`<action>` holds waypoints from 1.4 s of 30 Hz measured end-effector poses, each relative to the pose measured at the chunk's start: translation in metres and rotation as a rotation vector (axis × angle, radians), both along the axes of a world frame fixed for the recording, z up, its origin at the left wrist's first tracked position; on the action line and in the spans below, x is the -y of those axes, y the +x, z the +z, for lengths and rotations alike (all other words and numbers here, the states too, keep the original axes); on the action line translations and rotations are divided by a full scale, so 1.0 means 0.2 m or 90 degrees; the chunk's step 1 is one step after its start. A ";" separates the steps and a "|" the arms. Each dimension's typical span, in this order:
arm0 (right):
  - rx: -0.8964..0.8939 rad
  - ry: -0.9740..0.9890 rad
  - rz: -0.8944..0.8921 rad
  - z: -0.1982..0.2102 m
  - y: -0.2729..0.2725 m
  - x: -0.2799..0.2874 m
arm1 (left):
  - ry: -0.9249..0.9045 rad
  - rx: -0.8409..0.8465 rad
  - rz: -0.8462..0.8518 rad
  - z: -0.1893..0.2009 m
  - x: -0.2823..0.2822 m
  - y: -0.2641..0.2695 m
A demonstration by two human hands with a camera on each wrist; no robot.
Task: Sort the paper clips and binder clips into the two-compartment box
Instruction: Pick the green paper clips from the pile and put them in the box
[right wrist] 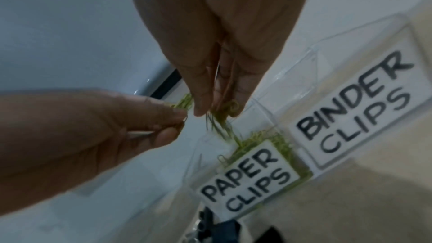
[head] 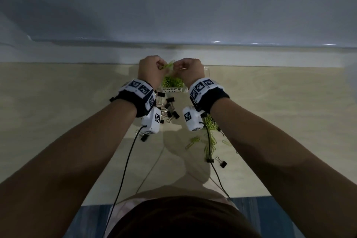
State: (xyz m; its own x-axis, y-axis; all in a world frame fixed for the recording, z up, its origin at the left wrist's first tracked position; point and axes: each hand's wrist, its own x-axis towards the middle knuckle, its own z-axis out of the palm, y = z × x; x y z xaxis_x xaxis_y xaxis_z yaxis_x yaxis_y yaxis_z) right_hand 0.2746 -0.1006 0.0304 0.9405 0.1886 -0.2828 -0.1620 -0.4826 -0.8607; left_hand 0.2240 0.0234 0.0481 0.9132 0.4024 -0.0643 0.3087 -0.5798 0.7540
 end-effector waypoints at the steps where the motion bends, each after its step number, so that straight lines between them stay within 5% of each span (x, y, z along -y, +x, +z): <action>1: 0.009 -0.022 0.023 -0.02 0.00 0.02 | 0.023 -0.013 -0.017 -0.02 0.01 0.02; 9: 0.088 -0.089 0.093 -0.05 -0.24 0.53 | 0.201 -0.038 -0.232 -0.11 0.15 -0.05; 12: 0.107 -0.173 0.111 -0.09 -0.36 0.72 | 0.181 -0.007 -0.339 -0.14 0.27 -0.17; 16: 0.166 -0.243 0.106 -0.17 -0.53 0.87 | 0.146 -0.099 -0.473 -0.25 0.45 -0.32; 20: 0.154 -0.306 0.120 -0.22 -0.63 0.92 | 0.162 -0.155 -0.480 -0.33 0.52 -0.36; 32: 0.265 -0.292 0.166 -0.24 -0.73 0.97 | 0.143 -0.075 -0.463 -0.32 0.46 -0.43; 42: 0.261 -0.331 0.092 -0.23 -0.66 1.11 | 0.163 -0.052 -0.435 -0.33 0.44 -0.49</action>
State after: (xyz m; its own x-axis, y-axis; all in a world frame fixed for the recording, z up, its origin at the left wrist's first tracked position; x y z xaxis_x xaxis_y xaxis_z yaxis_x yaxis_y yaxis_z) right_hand 0.1435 -0.3218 -0.0147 0.9667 0.2558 0.0032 0.2246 -0.8426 -0.4896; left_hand 0.1262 -0.0636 -0.0177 0.9621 -0.2433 -0.1229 -0.1355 -0.8182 0.5587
